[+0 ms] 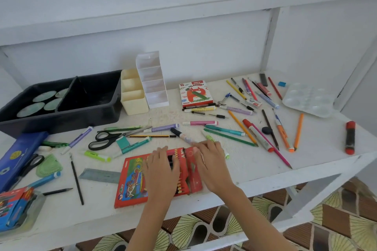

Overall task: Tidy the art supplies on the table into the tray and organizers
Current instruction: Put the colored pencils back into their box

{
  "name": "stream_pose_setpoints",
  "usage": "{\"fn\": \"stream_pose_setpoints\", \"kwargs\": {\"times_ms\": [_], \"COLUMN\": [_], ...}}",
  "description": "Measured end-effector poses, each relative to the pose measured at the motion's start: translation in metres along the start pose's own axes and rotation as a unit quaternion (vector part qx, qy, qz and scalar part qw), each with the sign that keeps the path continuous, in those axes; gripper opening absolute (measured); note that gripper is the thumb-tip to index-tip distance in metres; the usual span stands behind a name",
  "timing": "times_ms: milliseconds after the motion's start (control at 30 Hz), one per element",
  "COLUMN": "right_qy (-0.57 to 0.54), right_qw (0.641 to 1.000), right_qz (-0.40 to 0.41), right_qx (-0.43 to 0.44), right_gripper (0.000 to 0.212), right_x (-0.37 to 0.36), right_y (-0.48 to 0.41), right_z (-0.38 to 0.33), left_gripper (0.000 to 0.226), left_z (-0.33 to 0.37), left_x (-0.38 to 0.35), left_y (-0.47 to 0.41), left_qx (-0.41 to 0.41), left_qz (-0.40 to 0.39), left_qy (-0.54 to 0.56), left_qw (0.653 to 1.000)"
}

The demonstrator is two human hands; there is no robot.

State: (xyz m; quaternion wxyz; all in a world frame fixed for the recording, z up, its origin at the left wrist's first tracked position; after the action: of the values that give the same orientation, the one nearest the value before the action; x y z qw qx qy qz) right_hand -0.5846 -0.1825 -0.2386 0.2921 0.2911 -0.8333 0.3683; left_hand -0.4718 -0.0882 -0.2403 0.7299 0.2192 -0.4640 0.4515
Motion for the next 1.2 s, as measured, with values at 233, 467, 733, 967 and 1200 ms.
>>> {"fn": "stream_pose_setpoints", "kwargs": {"times_ms": [233, 467, 733, 967, 1200], "right_qy": [-0.019, 0.030, 0.103, 0.273, 0.249], "right_qw": [0.983, 0.959, 0.972, 0.951, 0.944], "right_qz": [0.161, 0.219, 0.139, -0.020, 0.083], "right_qx": [-0.091, -0.178, -0.161, -0.145, -0.201], "right_gripper": [0.021, 0.019, 0.018, 0.030, 0.019], "right_x": [0.072, 0.126, 0.123, 0.107, 0.100], "right_y": [0.011, 0.040, 0.031, 0.009, 0.007], "right_z": [0.060, 0.110, 0.123, 0.116, 0.117], "left_gripper": [0.029, 0.034, 0.036, 0.062, 0.068], "left_z": [0.115, 0.171, 0.175, 0.165, 0.125], "left_x": [-0.038, -0.088, -0.087, -0.048, -0.026], "left_y": [0.003, 0.011, 0.007, -0.008, -0.015], "left_qx": [-0.260, -0.391, -0.421, -0.387, -0.342], "left_qz": [-0.046, -0.091, -0.049, -0.011, 0.021], "left_qy": [0.036, -0.035, -0.036, 0.031, 0.012], "left_qw": [0.964, 0.915, 0.905, 0.921, 0.939]}}
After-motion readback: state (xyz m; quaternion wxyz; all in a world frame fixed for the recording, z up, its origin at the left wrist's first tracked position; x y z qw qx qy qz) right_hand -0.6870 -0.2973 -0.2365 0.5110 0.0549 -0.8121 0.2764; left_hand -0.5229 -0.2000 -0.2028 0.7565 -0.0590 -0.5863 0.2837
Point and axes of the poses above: each hand's wrist, its own y-axis away from the middle knuckle, its own x-axis out of the back of the hand, z = x × y, the point moved 5 cm from there along -y, towards the middle knuckle, and after that the axes turned 13 degrees about x, right-handed, at the moved point
